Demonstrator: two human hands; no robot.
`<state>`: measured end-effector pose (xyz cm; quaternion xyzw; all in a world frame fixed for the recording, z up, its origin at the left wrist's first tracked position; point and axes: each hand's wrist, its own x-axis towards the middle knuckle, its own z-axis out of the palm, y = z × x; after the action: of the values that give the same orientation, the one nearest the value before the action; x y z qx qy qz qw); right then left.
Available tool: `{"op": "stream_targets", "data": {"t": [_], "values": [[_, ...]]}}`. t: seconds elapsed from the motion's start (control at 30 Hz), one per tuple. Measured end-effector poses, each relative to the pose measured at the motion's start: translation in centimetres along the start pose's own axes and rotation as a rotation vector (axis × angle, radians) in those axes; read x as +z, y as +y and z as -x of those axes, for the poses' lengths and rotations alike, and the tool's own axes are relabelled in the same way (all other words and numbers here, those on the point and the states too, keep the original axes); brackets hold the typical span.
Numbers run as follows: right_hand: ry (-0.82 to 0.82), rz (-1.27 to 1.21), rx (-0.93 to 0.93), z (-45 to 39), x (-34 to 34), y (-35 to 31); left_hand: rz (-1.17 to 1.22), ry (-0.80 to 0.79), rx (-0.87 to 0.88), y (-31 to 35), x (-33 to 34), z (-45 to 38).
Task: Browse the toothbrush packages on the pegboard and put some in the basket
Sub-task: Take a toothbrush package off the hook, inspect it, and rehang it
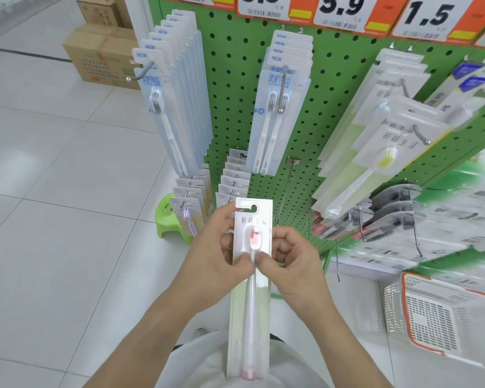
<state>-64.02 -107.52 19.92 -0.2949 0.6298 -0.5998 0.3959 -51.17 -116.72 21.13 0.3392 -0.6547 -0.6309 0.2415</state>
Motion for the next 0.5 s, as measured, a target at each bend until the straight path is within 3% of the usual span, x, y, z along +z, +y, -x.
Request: {"op": "stream_targets", "data": {"t": [0.5], "values": [[-0.155, 0.05, 0.097, 0.3, -0.9, 1.6, -0.025, -0.04, -0.063, -1.8, 0.1, 1.3]]}}
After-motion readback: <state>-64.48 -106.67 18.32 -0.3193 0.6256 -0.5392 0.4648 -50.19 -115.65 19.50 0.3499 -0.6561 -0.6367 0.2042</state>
